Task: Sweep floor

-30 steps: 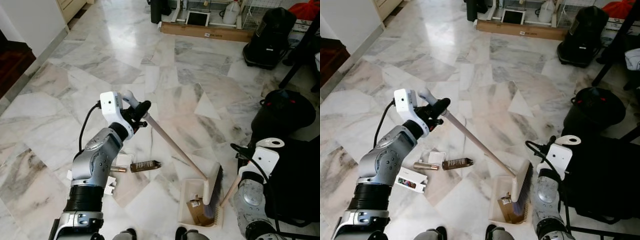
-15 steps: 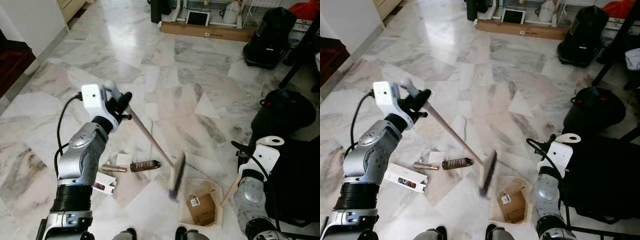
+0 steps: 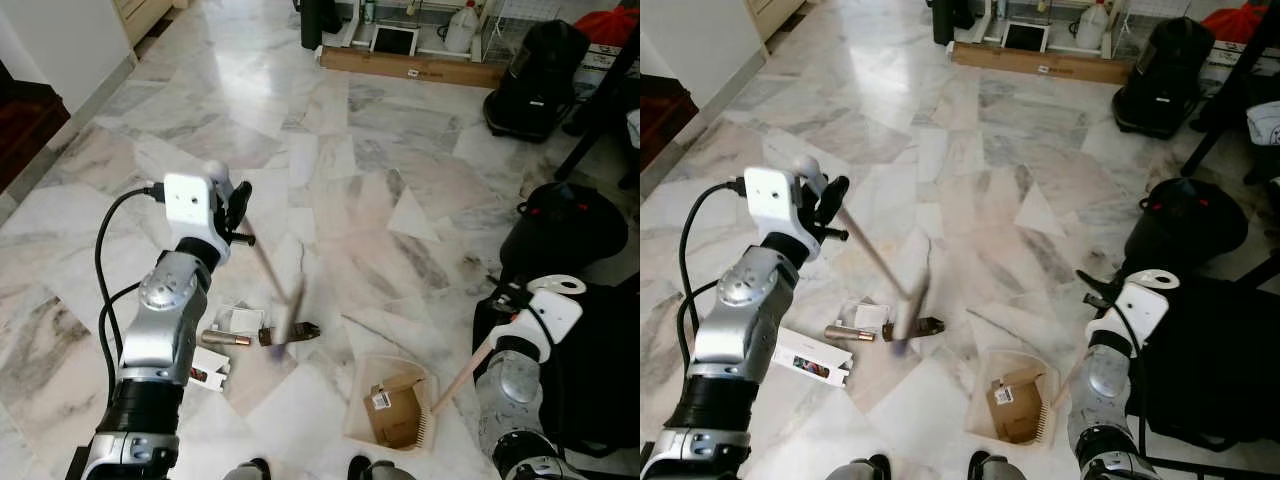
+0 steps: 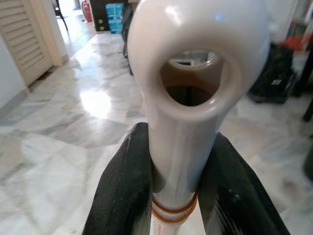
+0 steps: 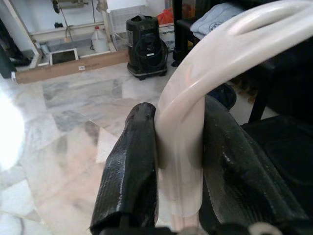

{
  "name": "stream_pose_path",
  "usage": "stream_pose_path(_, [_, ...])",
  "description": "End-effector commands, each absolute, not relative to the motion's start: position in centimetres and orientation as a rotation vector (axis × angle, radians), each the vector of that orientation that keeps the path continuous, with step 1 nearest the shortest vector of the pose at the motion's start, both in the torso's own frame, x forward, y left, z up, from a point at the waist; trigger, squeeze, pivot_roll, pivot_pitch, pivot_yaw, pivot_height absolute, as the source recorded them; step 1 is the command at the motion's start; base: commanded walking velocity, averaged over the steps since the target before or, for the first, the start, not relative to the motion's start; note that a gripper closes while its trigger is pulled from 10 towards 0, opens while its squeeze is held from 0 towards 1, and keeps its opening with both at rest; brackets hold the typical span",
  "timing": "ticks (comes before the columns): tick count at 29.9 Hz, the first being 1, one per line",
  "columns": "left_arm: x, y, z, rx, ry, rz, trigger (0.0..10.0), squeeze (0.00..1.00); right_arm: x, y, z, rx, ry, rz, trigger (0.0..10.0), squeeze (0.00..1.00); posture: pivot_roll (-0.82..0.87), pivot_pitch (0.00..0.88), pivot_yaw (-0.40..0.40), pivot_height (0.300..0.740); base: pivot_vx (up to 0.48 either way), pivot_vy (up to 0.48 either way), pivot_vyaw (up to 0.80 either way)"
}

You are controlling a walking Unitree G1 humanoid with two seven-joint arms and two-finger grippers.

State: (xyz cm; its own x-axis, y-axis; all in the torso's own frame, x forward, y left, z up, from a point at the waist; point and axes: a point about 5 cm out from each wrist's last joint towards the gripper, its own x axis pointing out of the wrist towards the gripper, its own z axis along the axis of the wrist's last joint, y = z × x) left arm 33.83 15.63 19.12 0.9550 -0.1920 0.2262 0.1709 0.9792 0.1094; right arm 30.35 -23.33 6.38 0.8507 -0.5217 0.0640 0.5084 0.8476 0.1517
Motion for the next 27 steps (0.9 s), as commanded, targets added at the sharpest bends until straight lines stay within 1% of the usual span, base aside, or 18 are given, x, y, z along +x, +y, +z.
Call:
stream_pose_path(1, [33.7, 15.2, 19.6, 0.132, -0.290, -0.201, 10.0, 0.00, 30.2, -22.8, 6.3, 0.171, -0.112, -0.542, 10.0, 0.00, 0.14, 0.119, 0.012, 0.740, 0.000, 0.000, 0.00])
stream_pose_path(10, [33.8, 14.3, 19.6, 0.179, -0.348, -0.220, 10.0, 0.00, 30.2, -23.8, 7.9, 0.198, -0.207, -0.564, 10.0, 0.00, 0.13, 0.087, -0.004, 0.740, 0.000, 0.000, 0.00])
stream_pose_path(15, [33.9, 13.8, 20.0, 0.188, -0.372, -0.230, 10.0, 0.00, 30.4, -24.3, 8.7, 0.196, -0.242, -0.571, 10.0, 0.00, 0.12, 0.094, -0.009, 0.740, 0.000, 0.000, 0.00])
stream_pose_path(19, [33.9, 12.7, 20.0, 0.193, -0.390, -0.258, 10.0, 0.00, 30.6, -24.8, 10.8, 0.198, -0.329, -0.569, 10.0, 0.00, 0.11, 0.099, -0.016, 0.740, 0.000, 0.000, 0.00])
stream_pose_path(23, [34.0, 12.1, 19.0, 0.174, -0.371, -0.257, 10.0, 0.00, 30.8, -24.4, 11.8, 0.205, -0.364, -0.536, 10.0, 0.00, 0.08, 0.089, -0.021, 0.740, 0.000, 0.000, 0.00])
stream_pose_path(27, [34.1, 11.7, 19.1, 0.162, -0.381, -0.261, 10.0, 0.00, 30.9, -24.2, 12.3, 0.205, -0.380, -0.526, 10.0, 0.00, 0.07, 0.086, -0.023, 0.740, 0.000, 0.000, 0.00])
